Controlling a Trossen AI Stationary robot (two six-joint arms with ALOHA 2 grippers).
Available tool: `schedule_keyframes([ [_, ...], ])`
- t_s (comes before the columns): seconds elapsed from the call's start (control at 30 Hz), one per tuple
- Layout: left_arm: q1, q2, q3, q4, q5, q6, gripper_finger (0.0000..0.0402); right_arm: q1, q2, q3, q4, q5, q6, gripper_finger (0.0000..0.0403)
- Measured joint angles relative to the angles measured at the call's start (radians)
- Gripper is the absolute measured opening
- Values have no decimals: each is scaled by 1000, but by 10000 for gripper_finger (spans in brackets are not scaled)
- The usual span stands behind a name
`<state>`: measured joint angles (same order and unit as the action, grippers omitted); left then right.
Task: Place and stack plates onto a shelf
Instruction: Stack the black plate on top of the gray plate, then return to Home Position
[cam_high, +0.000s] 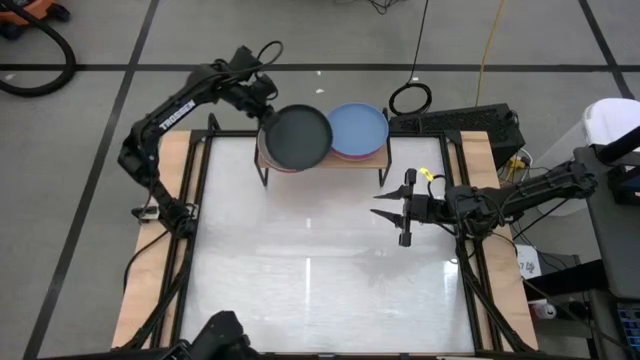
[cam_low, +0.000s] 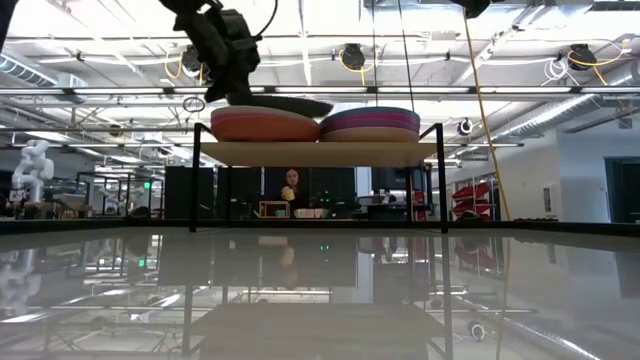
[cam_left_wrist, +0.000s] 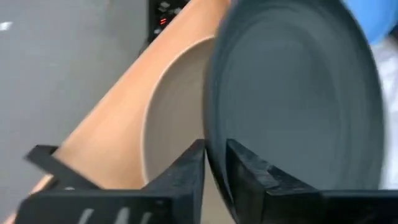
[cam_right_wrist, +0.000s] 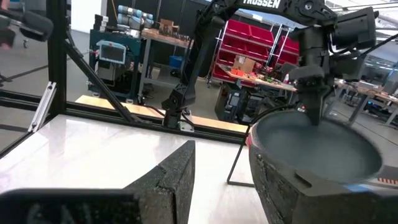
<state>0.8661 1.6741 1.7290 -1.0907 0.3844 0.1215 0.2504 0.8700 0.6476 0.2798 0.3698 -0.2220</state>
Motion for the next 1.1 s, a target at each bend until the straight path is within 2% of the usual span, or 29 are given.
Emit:
schedule_keyframes([
  [0.17, -4, -5, 0, -17, -115, 33, 111, 0, 0, 0, 0, 0, 0, 132],
  [0.4, 1, -42, 34, -33, -132, 50, 149, 0, 0, 0, -5, 0, 1, 132],
  [0.5, 8, -98, 73, -44, -106, 53, 151, 0, -3, 0, -30, 0, -1, 132],
  [0.63, -11, -237, 36, -11, 24, 81, 151, 0, -89, 0, -149, 1, 17, 132],
  [0.73, -40, -364, -47, 64, 36, 92, 151, 2, -195, 0, -215, -12, 73, 132],
  [0.83, -64, -527, -184, 255, 33, 49, 151, 10, -278, -2, -270, -38, 116, 132],
  [0.97, -137, -733, -415, 543, 39, -37, 152, 13, -350, -82, -239, -35, 84, 132],
  [1.1, -207, -908, -634, 697, 33, -97, 152, 13, -416, -177, -153, -30, 30, 132],
])
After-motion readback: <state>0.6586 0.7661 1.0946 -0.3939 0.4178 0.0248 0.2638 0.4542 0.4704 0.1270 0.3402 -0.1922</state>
